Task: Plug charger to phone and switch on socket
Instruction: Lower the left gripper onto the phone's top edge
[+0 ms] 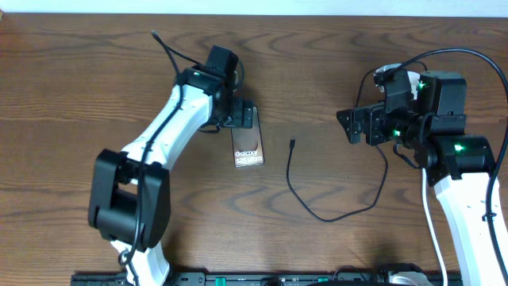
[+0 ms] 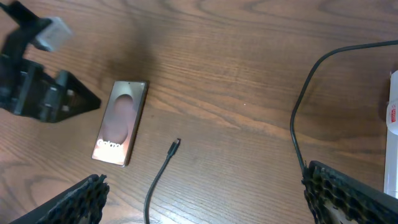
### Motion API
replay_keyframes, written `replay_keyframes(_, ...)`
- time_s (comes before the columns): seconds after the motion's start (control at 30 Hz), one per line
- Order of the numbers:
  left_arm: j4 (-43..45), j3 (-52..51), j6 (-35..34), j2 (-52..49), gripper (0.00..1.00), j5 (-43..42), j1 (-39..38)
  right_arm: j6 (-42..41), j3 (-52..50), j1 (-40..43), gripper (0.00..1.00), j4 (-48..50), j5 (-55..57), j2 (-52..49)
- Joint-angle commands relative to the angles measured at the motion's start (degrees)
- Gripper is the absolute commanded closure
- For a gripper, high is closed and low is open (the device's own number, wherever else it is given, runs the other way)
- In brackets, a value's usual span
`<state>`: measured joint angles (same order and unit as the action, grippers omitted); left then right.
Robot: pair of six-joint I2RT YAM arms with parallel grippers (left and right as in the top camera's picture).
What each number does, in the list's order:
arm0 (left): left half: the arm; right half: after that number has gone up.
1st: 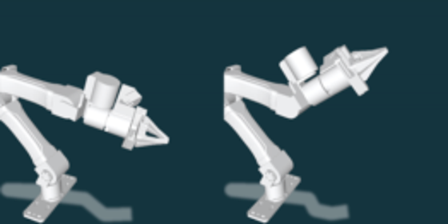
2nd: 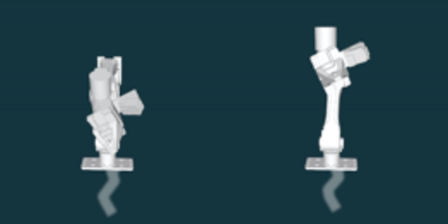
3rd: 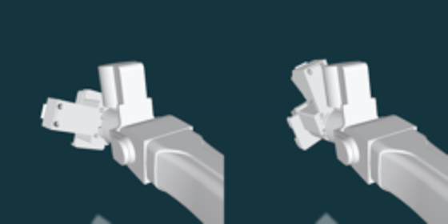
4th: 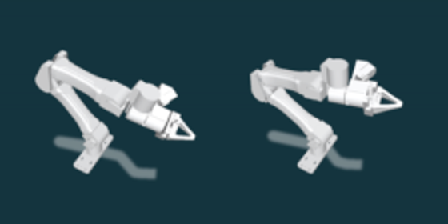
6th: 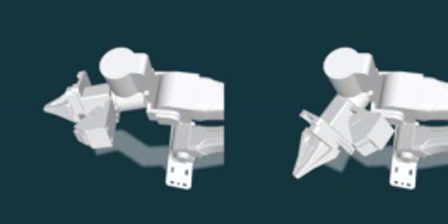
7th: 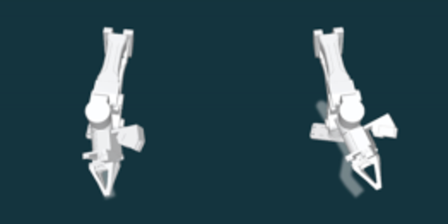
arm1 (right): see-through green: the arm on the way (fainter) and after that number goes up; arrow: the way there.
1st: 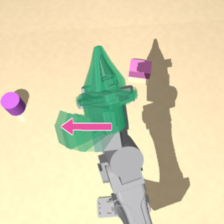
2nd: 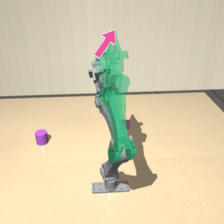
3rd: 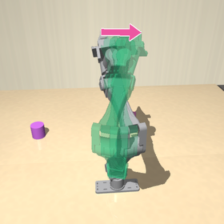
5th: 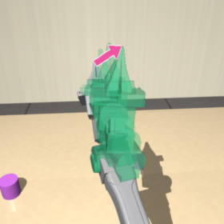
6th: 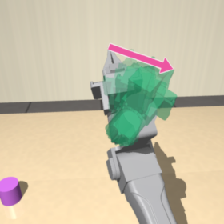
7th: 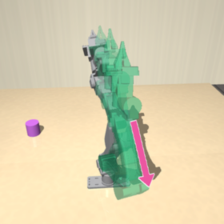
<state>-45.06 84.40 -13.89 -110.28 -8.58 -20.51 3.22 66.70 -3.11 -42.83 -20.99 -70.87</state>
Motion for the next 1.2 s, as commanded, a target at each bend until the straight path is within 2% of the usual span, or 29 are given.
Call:
replay_keyframes(0.0, 0.9, 1.14, -3.65, -2.1, 0.05, 2.14, -1.55, 0.74, 1.33, 0.5, 0.01, -0.02, 0.09, -0.02)
replay_keyframes(0.27, 1.66, 1.14, -5.16, -5.55, 0.04, 6.58, -5.33, 0.74, 1.33, 0.5, 0.01, 0.02, 0.11, -0.02)
replay_keyframes(0.97, 4.17, 1.11, -8.17, -10.82, 0.05, 7.08, -7.58, 0.72, 1.27, 0.5, 0.01, -0.07, 1.38, -0.39)
replay_keyframes(1.0, 4.74, 1.11, -10.69, -10.82, 0.05, 8.09, -7.67, 0.72, 1.22, 0.5, 0.01, -0.07, 1.38, -0.39)
replay_keyframes(1.17, 5.53, 1.11, -14.45, -11.74, 0.05, 10.93, -7.72, 0.72, 1.22, 0.5, 0.01, -0.15, 1.38, -0.39)
